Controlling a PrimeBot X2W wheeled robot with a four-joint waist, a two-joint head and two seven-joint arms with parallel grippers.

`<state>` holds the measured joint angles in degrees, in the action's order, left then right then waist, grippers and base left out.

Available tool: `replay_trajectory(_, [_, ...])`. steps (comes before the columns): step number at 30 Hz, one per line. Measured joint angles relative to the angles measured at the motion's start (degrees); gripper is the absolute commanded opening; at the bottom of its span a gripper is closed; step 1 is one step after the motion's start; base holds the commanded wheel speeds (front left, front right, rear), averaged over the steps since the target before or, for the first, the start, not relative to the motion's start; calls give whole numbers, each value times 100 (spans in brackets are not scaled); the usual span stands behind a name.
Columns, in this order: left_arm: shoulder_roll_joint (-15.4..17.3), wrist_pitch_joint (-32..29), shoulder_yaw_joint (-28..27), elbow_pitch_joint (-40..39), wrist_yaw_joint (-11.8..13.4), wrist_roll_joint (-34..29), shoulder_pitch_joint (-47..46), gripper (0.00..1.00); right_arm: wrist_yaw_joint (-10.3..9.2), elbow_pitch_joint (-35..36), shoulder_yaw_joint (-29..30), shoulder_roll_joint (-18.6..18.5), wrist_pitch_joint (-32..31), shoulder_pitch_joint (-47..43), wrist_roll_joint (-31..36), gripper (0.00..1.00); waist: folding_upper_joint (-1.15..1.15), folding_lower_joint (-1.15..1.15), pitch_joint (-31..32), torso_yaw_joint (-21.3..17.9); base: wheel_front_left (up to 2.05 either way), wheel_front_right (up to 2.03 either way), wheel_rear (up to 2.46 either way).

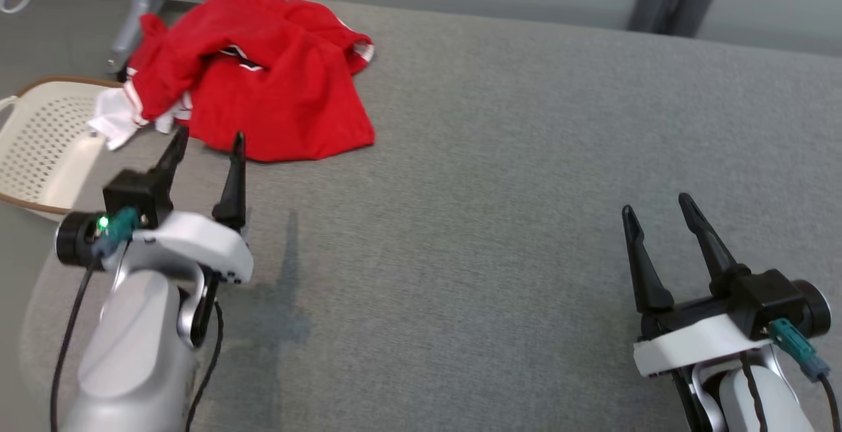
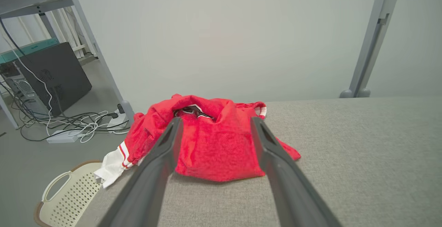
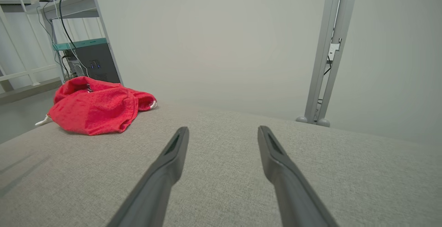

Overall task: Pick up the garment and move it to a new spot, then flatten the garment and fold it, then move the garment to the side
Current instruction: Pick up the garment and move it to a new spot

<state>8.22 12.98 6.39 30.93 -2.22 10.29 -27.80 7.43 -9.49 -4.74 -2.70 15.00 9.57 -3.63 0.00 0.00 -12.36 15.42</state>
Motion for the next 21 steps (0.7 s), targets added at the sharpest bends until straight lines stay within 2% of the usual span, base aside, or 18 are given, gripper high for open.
replay_trajectory(4, [112,-371,105,632,-185,37,-619,100,0,35,-64,-1,0,184,11,100,0,0,-264,-286,0,0,0])
replay_trajectory(12, [226,-1071,78,1785,-371,364,-1532,100,3,151,-37,-2,-1,469,30,100,0,0,-789,-831,0,0,0])
replay_trajectory(21, [399,-1822,115,2739,-436,569,-2127,100,3,288,-103,-2,0,664,12,100,0,0,-1229,-1217,0,0,0])
